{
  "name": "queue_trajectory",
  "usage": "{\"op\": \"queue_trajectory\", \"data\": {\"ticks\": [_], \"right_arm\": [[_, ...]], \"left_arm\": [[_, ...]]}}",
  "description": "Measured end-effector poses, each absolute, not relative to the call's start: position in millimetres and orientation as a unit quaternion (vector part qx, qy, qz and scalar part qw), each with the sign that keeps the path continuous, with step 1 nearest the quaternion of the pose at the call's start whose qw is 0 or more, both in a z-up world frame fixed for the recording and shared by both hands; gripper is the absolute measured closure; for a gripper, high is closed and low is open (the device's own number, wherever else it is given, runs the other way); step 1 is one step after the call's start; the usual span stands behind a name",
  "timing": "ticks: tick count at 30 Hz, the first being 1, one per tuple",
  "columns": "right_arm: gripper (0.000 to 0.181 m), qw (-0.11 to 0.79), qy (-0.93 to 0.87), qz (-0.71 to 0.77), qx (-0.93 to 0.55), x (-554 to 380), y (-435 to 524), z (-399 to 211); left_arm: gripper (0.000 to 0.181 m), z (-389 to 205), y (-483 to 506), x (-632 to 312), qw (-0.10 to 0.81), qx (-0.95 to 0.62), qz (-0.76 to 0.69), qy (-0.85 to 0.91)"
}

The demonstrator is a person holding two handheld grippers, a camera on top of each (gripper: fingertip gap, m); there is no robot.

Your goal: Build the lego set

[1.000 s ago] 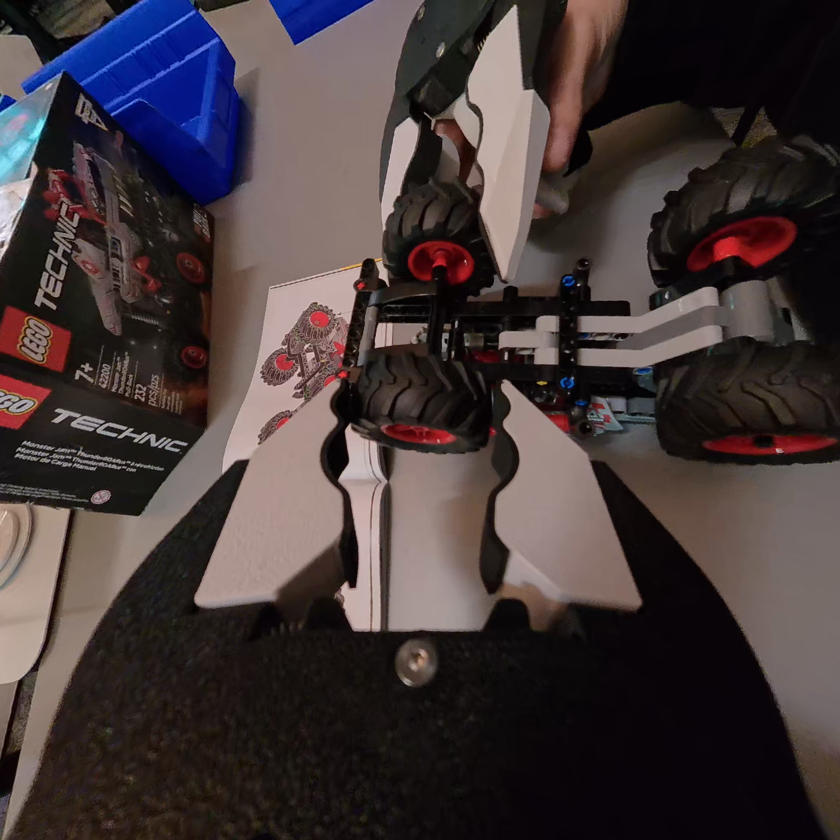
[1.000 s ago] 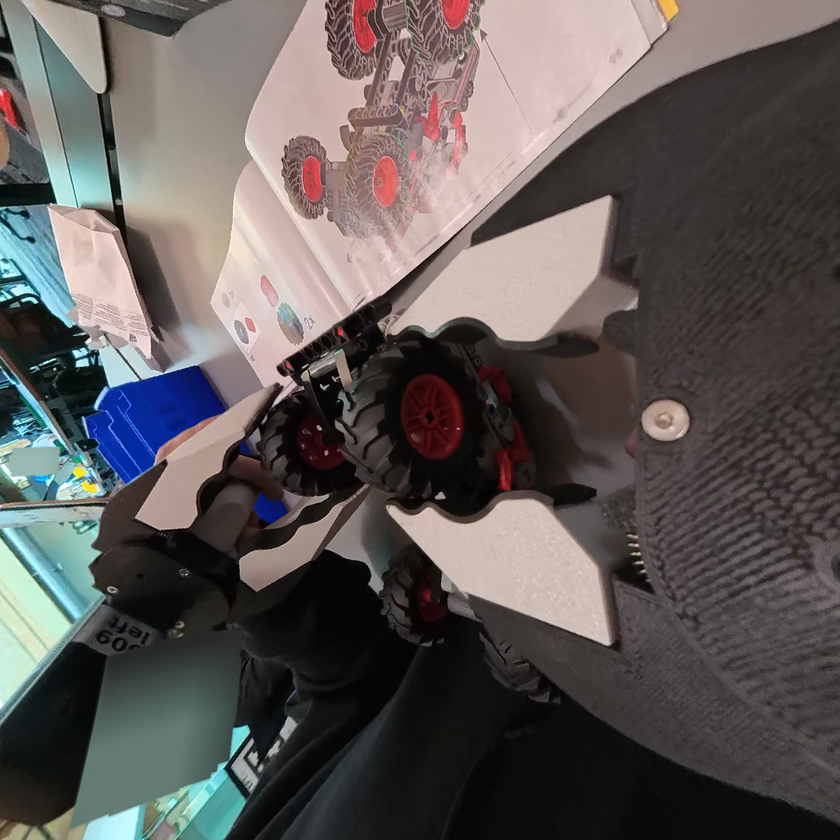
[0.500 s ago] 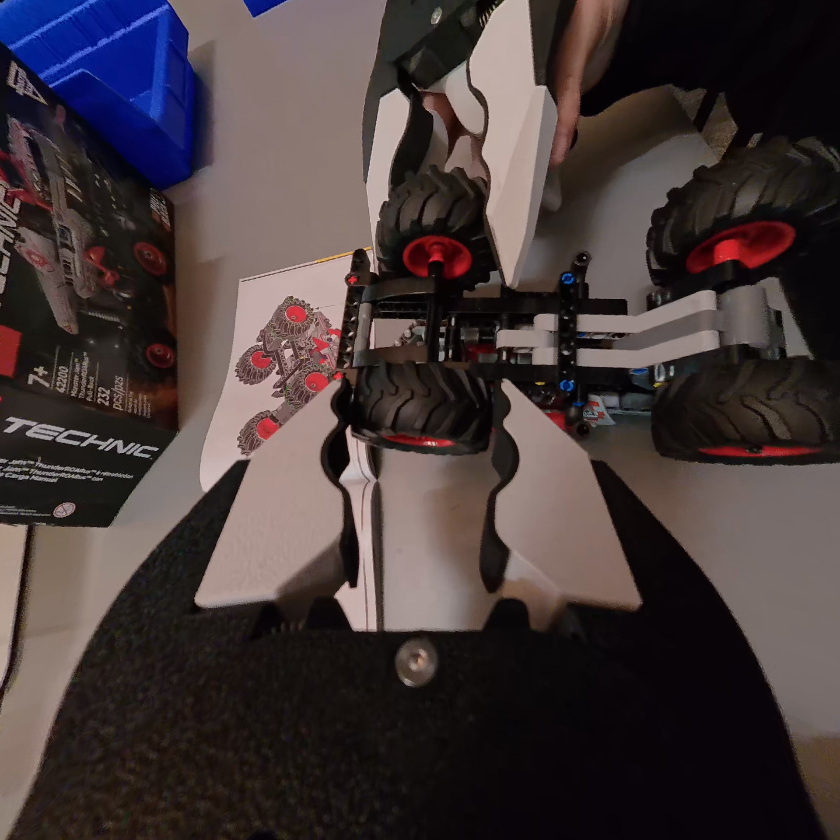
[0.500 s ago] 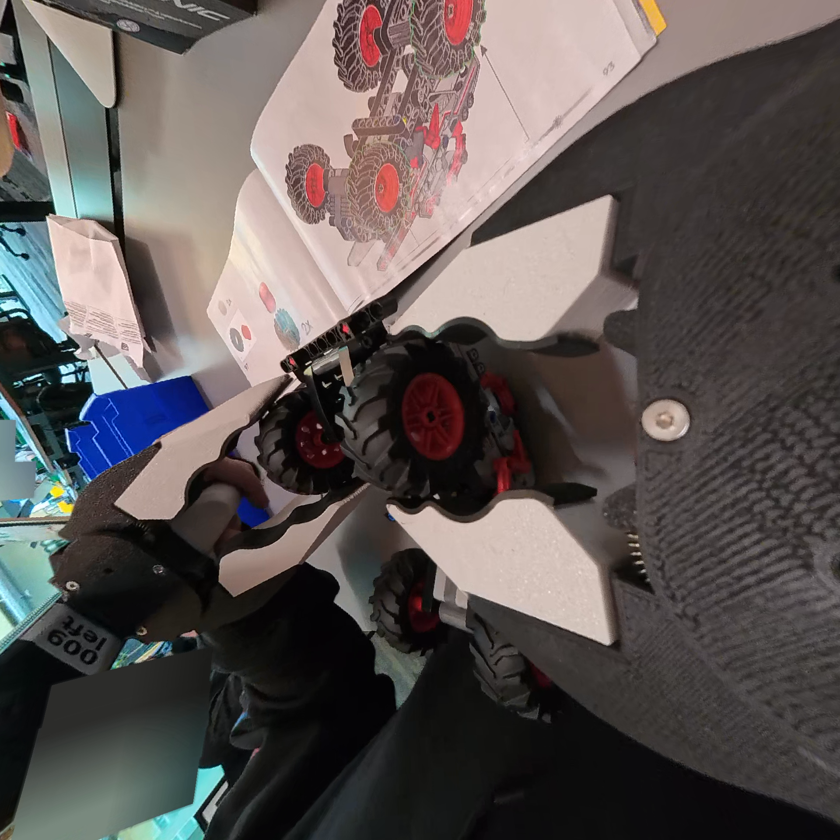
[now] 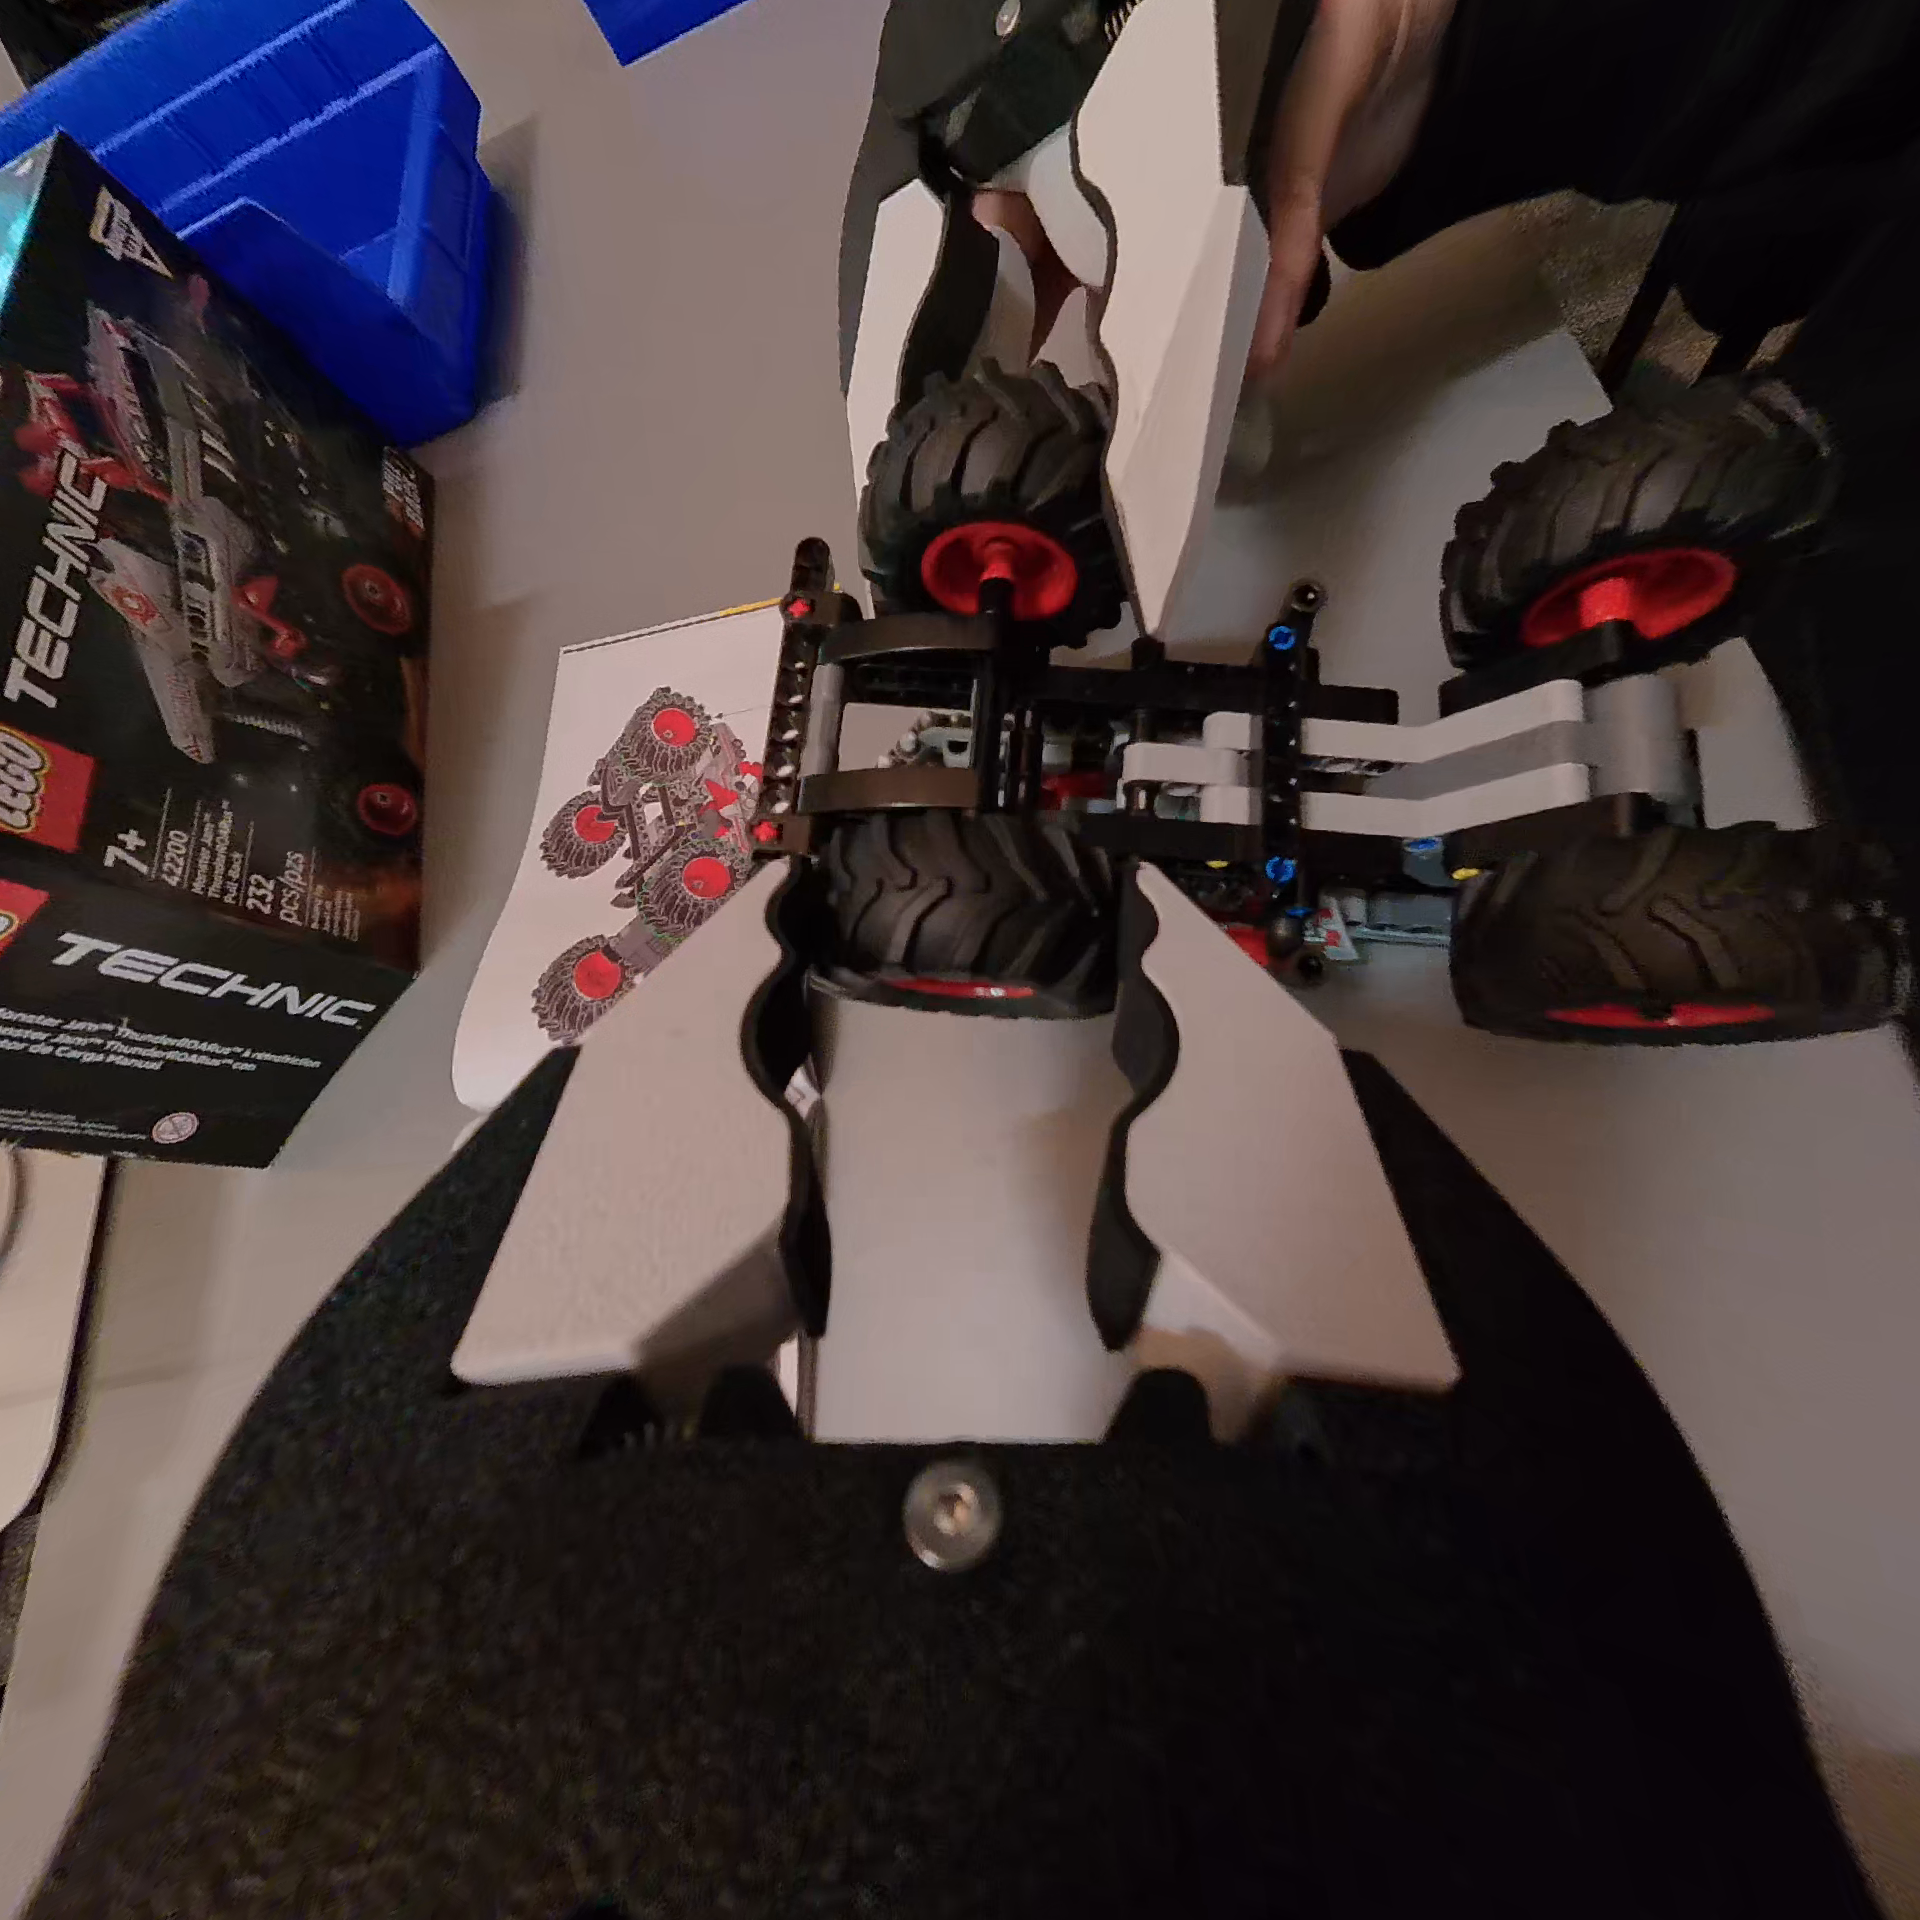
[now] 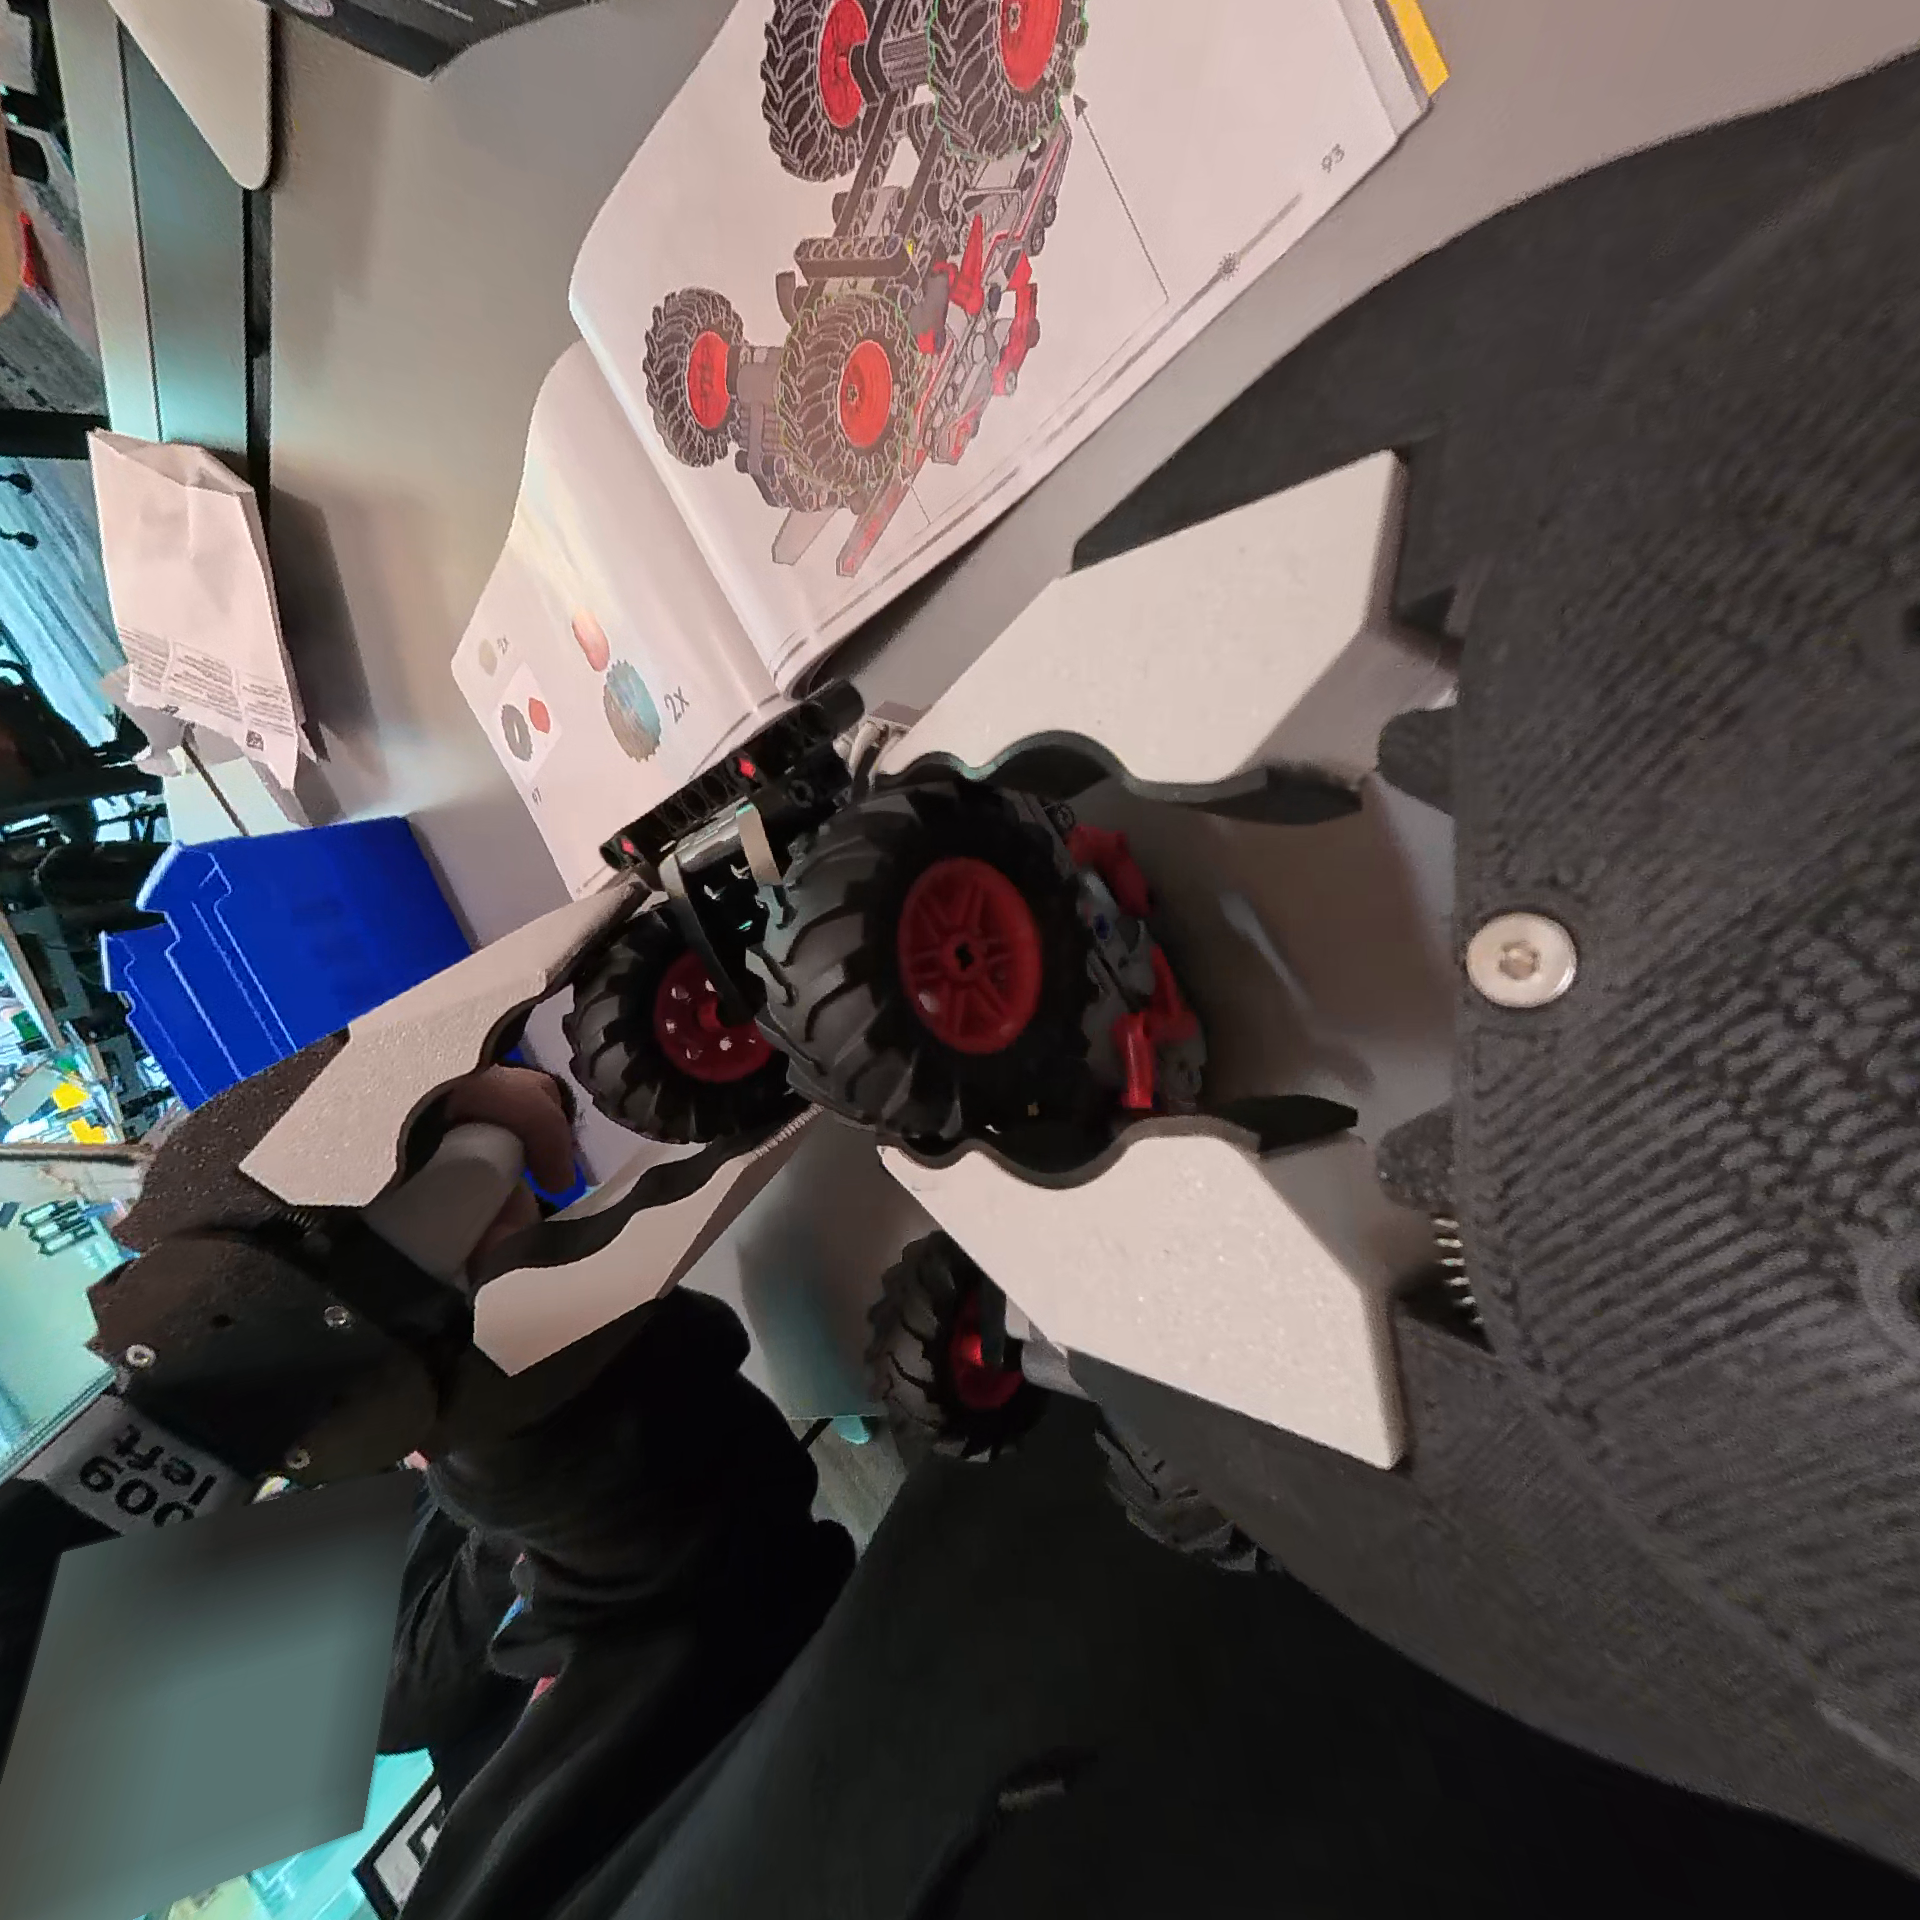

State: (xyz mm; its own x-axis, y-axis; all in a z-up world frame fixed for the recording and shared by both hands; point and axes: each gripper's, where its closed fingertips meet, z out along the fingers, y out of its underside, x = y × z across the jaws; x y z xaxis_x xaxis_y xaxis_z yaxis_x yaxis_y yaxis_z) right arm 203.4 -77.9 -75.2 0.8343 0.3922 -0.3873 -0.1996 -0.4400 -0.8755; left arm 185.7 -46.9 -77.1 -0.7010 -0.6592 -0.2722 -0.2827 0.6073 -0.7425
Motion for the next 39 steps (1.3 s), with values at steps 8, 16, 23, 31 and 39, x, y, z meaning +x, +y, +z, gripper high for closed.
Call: {"op": "queue_trajectory", "data": {"ticks": [8,16,23,31,39], "right_arm": [[0.117,0.512,-0.062,0.306,-0.8,195,-88,-74],[0.116,0.507,-0.066,0.322,-0.797,186,-91,-74],[0.115,0.52,-0.013,0.326,-0.789,197,-87,-74],[0.116,0.51,-0.005,0.364,-0.779,198,-89,-78],[0.117,0.495,-0.045,0.338,-0.799,198,-92,-84]], "left_arm": [[0.124,-77,-58,176,0.24,-0.272,-0.367,0.856],[0.108,-89,-57,169,0.219,-0.244,-0.344,0.88],[0.12,-86,-58,179,0.264,-0.212,-0.348,0.874],[0.119,-90,-64,185,0.272,-0.215,-0.371,0.862],[0.12,-89,-61,190,0.36,-0.11,-0.276,0.884]]}}
